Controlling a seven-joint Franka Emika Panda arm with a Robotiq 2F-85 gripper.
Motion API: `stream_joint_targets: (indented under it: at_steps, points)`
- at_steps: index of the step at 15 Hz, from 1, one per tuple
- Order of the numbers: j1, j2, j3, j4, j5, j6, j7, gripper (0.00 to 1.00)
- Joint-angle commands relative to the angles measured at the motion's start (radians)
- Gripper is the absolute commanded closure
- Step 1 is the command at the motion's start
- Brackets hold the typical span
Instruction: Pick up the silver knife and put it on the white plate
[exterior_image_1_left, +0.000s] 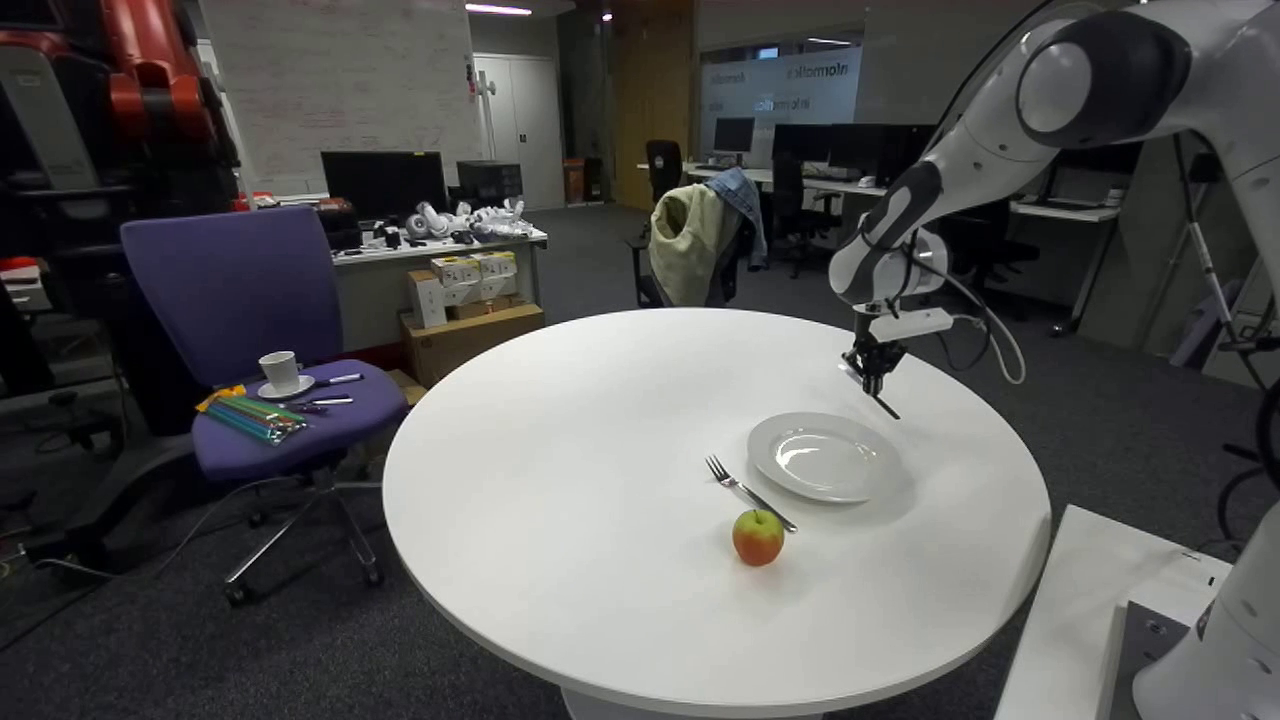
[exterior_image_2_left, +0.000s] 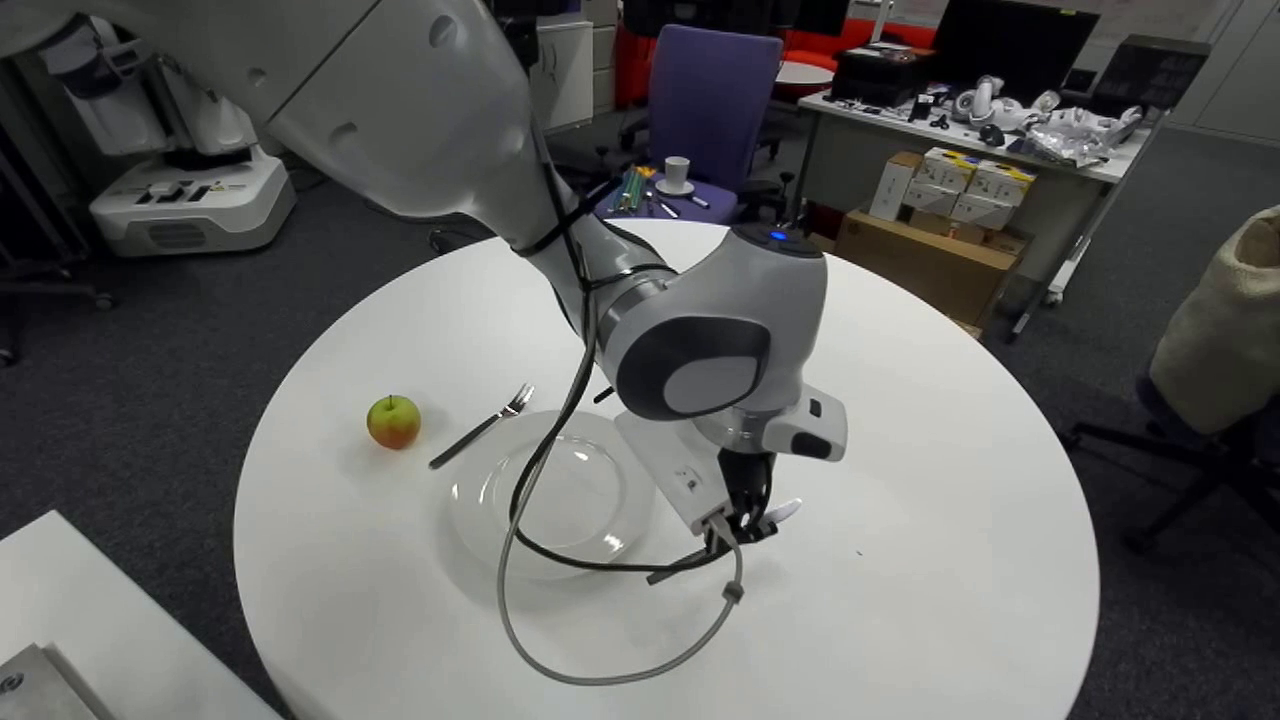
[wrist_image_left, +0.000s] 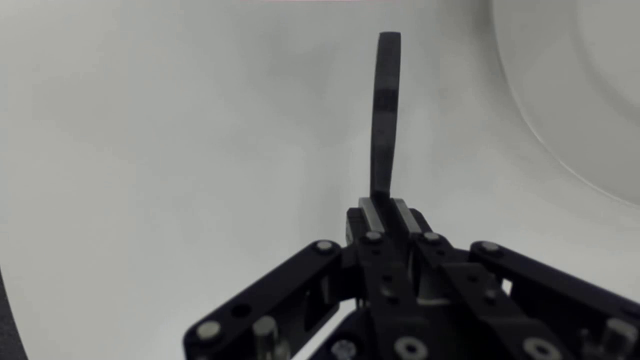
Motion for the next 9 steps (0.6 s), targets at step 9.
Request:
stream_joint_targets:
  at_steps: [9]
  points:
    - [0.028,-0.140,0.048,-0.104,-0.057,-0.013,-0.217,0.98]
